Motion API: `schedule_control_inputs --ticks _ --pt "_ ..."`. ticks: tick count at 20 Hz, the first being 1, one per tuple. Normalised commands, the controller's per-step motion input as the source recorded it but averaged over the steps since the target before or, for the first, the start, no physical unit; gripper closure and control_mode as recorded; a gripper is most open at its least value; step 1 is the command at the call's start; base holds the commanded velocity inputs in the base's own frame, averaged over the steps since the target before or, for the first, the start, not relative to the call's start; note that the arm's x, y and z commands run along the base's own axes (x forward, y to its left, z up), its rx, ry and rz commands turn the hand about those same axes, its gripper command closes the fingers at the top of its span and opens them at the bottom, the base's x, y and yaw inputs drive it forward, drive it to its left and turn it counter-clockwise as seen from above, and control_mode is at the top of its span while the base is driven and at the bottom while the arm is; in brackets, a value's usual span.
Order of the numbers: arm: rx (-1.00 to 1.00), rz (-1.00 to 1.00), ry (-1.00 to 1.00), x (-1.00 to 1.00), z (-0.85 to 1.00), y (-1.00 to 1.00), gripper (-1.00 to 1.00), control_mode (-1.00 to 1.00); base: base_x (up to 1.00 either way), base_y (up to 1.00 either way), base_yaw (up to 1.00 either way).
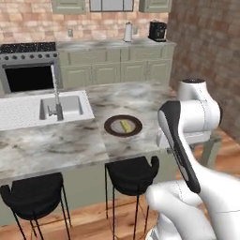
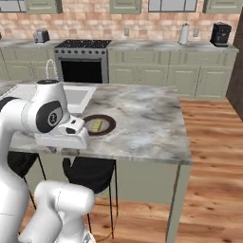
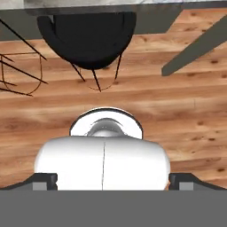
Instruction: Retrieve the butter from the fridge and place it on a plate on the dining table. Then retrieve the butter knife by the fridge and place it near the plate.
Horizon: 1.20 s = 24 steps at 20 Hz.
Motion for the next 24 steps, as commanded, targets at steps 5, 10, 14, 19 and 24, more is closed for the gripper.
schedule_control_inputs --ticks 5,10,14,19,24 --pt "0.0 0.0 0.0 0.0 0.0 0.0 -1.0 1.0 -0.04 -1.0 -0.02" --pt "0.0 0.0 0.0 0.0 0.0 0.0 -1.0 1.0 0.0 -1.0 0.0" --pt "0.0 0.0 0.0 0.0 0.0 0.0 -1.0 1.0 0.0 -1.0 0.0" --pt "0.0 0.0 0.0 0.0 0.0 0.0 -1.0 1.0 0.04 -1.0 0.0" --pt "0.0 0.0 0.0 0.0 0.0 0.0 -1.0 1.0 0.36 -1.0 0.0"
